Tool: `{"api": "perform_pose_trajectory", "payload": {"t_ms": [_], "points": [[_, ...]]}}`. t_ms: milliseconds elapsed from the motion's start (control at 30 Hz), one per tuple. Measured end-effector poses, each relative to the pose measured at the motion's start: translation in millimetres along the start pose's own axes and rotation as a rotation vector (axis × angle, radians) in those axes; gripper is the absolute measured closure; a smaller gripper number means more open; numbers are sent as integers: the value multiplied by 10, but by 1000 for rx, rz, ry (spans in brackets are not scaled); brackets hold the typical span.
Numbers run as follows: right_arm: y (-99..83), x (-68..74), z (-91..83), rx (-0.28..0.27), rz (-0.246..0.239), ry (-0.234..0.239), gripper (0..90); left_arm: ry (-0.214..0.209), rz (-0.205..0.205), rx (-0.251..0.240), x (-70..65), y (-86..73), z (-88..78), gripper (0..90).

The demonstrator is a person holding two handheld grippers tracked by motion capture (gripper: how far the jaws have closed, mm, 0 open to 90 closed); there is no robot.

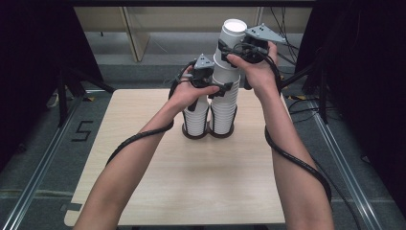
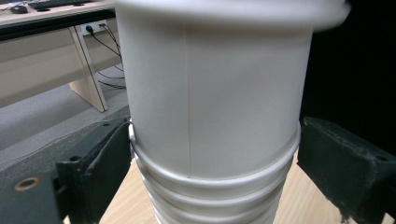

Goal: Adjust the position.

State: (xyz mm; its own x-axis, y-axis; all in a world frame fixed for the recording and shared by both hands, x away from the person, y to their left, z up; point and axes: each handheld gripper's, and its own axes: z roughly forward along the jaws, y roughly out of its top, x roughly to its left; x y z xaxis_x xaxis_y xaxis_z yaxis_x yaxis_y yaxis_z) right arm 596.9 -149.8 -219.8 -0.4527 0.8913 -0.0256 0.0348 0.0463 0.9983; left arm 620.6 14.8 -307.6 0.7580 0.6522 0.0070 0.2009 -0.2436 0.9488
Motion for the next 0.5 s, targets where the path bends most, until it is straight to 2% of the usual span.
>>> {"api": "perform_pose_trajectory", "payload": {"t_ms": [67,300,400,500], "points": [[68,-9,-36,-28,7,-5,214,1,1,1,-1,0,0,99],[161,-19,-92,-73,21,0,215,0,8,5,0,2,-1,100],[246,-32,-149,-109,43,-2,216,1,9,5,-2,3,-1,101],[281,-47,-173,-118,34,-5,216,-1,9,6,1,3,-1,100]]}}
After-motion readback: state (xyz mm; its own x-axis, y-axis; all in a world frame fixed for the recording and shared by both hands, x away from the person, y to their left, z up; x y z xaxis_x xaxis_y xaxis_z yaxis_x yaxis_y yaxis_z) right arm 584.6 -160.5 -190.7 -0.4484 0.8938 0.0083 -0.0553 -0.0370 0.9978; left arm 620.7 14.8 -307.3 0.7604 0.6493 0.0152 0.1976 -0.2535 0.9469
